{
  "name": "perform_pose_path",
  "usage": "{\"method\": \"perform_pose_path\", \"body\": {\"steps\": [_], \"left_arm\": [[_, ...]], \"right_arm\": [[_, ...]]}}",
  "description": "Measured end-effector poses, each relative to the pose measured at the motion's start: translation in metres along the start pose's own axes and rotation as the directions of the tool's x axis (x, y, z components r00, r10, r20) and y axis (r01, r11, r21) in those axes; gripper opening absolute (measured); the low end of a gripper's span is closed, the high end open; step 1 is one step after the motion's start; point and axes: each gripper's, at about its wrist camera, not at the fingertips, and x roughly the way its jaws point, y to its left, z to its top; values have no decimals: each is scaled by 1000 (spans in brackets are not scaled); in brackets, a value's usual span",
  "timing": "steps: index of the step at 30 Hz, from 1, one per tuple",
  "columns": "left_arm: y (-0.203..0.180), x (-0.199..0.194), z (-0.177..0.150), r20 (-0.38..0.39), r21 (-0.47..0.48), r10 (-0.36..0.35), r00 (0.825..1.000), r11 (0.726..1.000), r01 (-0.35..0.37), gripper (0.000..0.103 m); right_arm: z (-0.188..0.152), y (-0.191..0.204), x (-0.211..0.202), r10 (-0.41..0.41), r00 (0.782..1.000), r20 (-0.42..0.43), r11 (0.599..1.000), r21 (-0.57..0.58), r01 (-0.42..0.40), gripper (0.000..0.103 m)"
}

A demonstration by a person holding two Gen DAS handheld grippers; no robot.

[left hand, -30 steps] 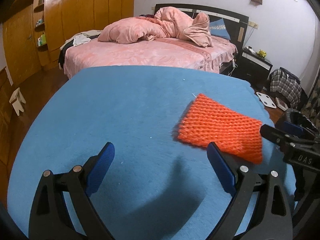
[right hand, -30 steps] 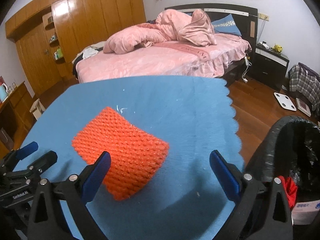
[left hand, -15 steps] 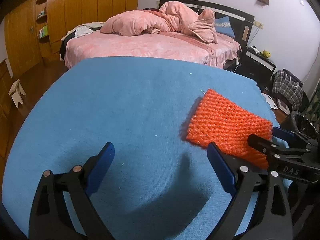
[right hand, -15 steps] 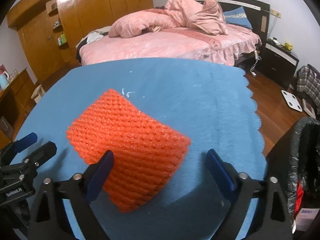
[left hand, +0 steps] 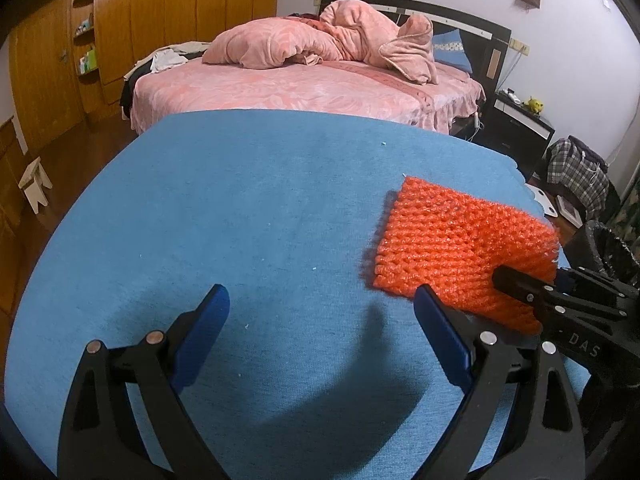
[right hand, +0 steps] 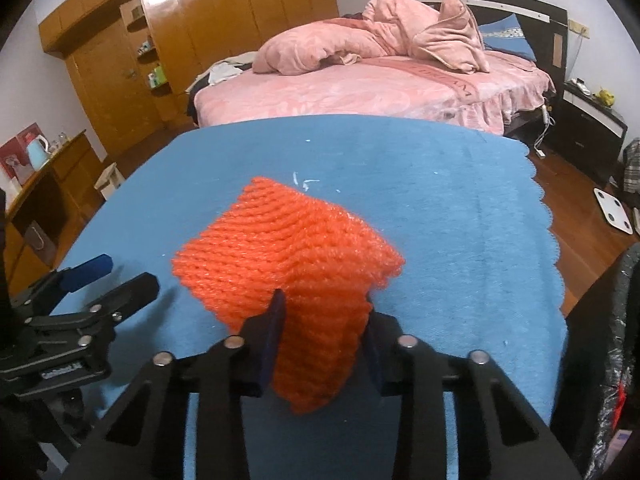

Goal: Collect trash
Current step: 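Close the right tool on the orange mesh pad edge, then lift the orange mesh pad with the right tool and carry it over the bin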

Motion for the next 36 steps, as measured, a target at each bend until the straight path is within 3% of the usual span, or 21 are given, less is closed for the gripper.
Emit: {"method": "perform_pose_path", "body": {"steps": [4, 11, 20, 36], "left_arm": [[-1, 1, 0, -5, 1, 4, 1000, 1000, -4, 91], [-4, -9, 0, 35, 8, -10, 999, 1000, 10, 91], [-28, -36, 13, 97, 14, -41, 994, 999, 40, 91], [-70, -73, 17, 144, 64, -100, 985, 994, 91, 91]], "right_arm": [[0, 2, -1, 15, 1000, 3, 1000, 5, -15, 22], [-1, 1, -10, 30, 1000, 9, 999, 26, -30, 18], [2, -6, -42, 24, 998, 66, 999, 46, -27, 18], [-1, -24, -100, -3, 987, 161, 998, 59, -6, 18]]}}
